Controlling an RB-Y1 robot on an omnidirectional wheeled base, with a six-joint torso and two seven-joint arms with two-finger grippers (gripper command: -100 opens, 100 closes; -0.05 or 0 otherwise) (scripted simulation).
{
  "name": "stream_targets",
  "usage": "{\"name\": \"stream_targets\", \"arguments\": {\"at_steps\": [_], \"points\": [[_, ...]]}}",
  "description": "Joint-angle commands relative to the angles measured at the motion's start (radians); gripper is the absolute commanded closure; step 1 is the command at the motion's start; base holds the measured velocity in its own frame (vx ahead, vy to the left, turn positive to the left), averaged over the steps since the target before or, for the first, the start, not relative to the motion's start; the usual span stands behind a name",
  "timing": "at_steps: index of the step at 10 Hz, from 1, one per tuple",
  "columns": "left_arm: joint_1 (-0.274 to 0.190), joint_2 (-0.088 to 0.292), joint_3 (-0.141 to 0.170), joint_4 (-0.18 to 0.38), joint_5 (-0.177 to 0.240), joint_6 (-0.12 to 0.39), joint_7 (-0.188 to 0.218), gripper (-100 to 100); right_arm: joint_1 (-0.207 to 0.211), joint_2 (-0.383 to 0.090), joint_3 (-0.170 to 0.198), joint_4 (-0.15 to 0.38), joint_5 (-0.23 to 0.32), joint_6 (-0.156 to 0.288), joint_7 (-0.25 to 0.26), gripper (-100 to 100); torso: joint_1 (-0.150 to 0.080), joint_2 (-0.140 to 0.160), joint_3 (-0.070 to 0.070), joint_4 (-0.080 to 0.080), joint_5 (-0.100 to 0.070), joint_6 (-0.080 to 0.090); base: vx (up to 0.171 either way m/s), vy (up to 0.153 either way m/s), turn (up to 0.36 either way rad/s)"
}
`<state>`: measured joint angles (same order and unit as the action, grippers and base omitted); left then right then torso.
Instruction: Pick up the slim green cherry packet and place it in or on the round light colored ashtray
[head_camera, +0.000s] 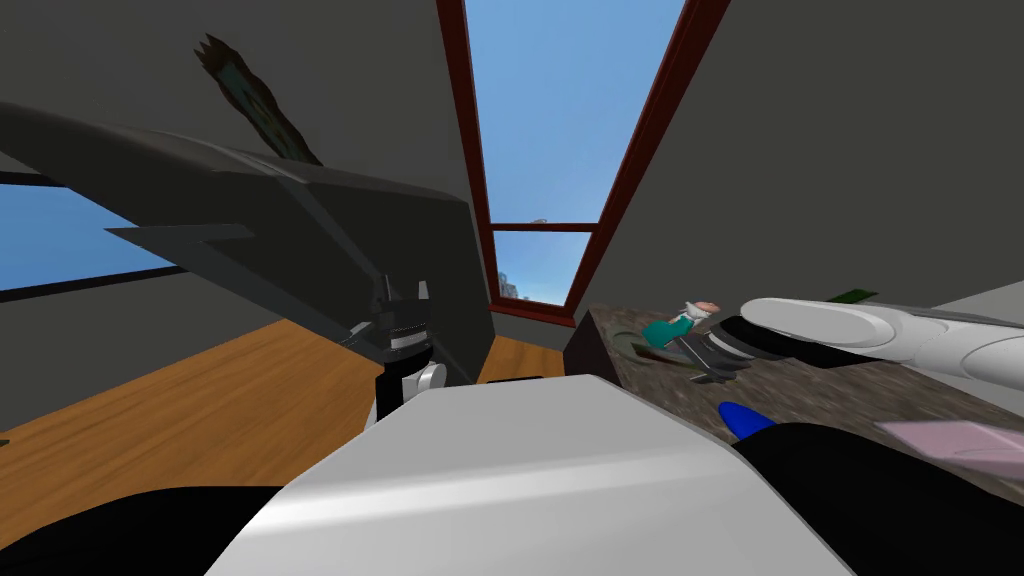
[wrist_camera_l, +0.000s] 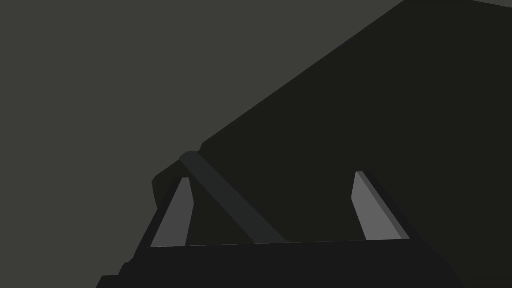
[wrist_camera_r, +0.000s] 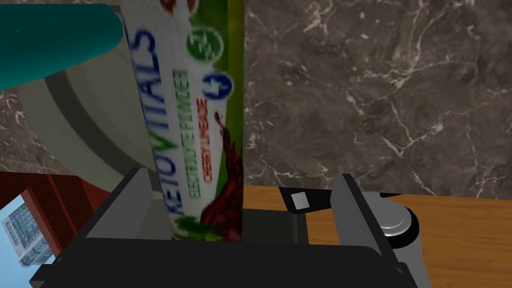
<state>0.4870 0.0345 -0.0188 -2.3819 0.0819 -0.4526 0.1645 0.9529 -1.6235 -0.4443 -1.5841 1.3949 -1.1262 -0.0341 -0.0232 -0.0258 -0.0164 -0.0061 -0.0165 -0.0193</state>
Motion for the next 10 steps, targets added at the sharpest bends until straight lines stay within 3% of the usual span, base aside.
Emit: {"name": "stream_targets", "arguments": {"at_steps": [1, 2, 3, 10], "points": [[0.0, 0.0, 0.0, 0.0, 0.0, 0.0, 0.0, 0, 0.0, 0.0, 0.0, 0.0, 0.0, 0.0, 0.0, -100, 0.0, 0.0, 0.0, 0.0, 0.0, 0.0, 0.0, 0.0, 0.0], [0.0, 0.0, 0.0, 0.0, 0.0, 0.0, 0.0, 0, 0.0, 0.0, 0.0, 0.0, 0.0, 0.0, 0.0, 0, 0.0, 0.0, 0.0, 0.0, 0.0, 0.0, 0.0, 0.0, 0.0], [0.0, 0.0, 0.0, 0.0, 0.0, 0.0, 0.0, 0, -0.005, -0.006, -0.019, 0.025, -0.007, -0.022, 0.036, -100, 0.0, 0.0, 0.0, 0.0, 0.0, 0.0, 0.028, 0.025, -0.163], [0.0, 0.0, 0.0, 0.0, 0.0, 0.0, 0.0, 0, -0.029, -0.037, -0.114, 0.147, -0.041, -0.129, 0.21, -100, 0.004, -0.003, -0.002, -0.001, 0.001, 0.0, 0.052, 0.072, -0.165]]}}
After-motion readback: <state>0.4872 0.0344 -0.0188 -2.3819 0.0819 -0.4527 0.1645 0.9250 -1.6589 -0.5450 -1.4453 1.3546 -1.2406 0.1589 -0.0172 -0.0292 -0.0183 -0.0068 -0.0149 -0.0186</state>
